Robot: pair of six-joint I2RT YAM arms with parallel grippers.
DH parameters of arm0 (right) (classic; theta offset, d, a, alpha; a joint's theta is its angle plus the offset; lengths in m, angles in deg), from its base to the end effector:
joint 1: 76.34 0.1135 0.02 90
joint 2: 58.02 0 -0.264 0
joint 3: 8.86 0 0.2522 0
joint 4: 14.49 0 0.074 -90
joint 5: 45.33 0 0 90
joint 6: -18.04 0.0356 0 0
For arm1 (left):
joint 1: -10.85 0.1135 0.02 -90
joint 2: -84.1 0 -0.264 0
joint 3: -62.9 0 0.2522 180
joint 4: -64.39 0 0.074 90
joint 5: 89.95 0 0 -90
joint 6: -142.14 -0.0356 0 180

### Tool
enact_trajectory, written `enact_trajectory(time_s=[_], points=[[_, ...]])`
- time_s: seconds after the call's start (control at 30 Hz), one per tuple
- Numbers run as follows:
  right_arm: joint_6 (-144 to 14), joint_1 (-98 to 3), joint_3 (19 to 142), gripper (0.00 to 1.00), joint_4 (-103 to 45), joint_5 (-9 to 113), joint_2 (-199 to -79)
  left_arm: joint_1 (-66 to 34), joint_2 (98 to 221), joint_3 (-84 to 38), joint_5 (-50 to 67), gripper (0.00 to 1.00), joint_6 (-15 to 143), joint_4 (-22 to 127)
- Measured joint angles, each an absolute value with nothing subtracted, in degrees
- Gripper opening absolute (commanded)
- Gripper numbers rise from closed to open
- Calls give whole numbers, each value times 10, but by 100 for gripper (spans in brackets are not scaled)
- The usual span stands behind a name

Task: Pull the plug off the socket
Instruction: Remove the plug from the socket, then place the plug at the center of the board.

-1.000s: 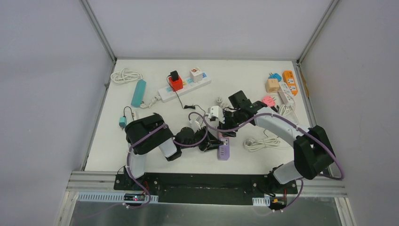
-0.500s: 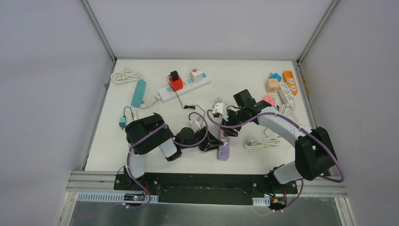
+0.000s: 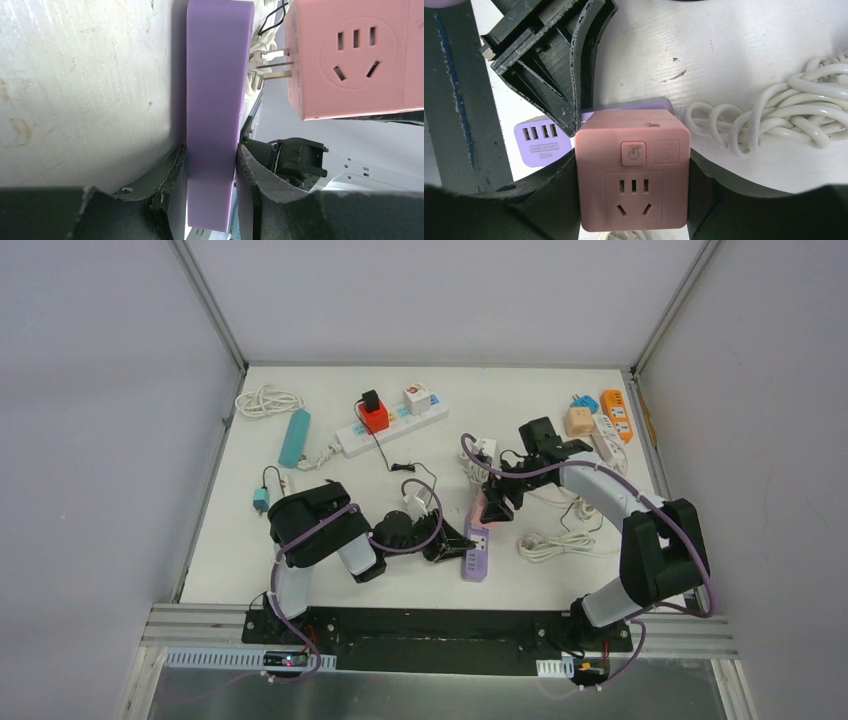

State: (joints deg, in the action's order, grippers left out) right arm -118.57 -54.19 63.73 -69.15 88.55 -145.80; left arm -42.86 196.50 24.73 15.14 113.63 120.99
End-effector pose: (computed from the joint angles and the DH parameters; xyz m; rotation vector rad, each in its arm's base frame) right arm 0.2570 0.1312 0.2177 -1.5619 1.9654 0.8915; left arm 0.1656 -0.2412 0.0821 0.0636 2.2175 -1.5205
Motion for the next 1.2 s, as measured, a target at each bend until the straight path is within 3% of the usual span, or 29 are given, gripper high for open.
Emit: enact_trajectory(time_s=[0.3, 0.5, 0.67, 0.97, 1.2], points=[[-1174, -549, 631, 0, -687, 889, -1406, -428, 1966, 247, 151, 0, 1137, 1211], [-1168, -561, 638, 0, -704, 894, -1400, -427, 1956, 250, 151, 51, 1134, 1201], [-1150, -590, 649, 0, -711, 890, -1382, -418, 1907, 242, 151, 71, 1116, 1133], [-1116, -697, 686, 0, -719, 882, -1320, -395, 1799, 205, 120, 77, 1031, 924], [-1066, -757, 746, 0, -721, 870, -1340, -393, 1697, 165, 38, 76, 912, 690]])
